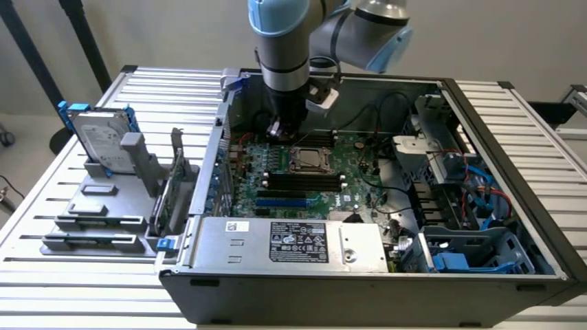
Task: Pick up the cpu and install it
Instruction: 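Install the first cpu locking lever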
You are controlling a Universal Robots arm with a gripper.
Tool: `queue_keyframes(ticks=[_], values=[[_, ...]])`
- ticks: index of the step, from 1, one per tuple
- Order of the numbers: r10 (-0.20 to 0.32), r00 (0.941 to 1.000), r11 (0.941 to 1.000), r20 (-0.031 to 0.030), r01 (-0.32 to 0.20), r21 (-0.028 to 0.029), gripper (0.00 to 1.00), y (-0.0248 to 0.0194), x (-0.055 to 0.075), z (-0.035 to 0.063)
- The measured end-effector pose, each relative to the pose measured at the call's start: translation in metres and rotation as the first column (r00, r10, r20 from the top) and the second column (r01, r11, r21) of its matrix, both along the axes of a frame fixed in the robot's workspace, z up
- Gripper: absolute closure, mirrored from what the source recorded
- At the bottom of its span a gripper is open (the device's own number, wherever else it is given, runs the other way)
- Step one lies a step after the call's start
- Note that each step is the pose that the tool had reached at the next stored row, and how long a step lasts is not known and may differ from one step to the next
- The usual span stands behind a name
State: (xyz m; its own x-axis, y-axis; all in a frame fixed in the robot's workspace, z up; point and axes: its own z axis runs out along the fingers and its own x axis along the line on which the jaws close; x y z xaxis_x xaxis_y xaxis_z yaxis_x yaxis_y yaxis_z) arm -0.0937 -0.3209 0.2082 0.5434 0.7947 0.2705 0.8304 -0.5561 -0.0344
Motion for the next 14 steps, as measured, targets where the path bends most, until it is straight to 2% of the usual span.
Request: queue_keyframes(ticks=[9, 14], values=[[-0.004, 1.0, 1.0, -0.0053, 0.004, -0.0005, 0.89, 0.0005, -0.0004, -0.0088], [-0.005, 0.9998, 1.0, -0.0205, 0.005, -0.0028, 0.89, 0.001, -0.0001, -0.0079]])
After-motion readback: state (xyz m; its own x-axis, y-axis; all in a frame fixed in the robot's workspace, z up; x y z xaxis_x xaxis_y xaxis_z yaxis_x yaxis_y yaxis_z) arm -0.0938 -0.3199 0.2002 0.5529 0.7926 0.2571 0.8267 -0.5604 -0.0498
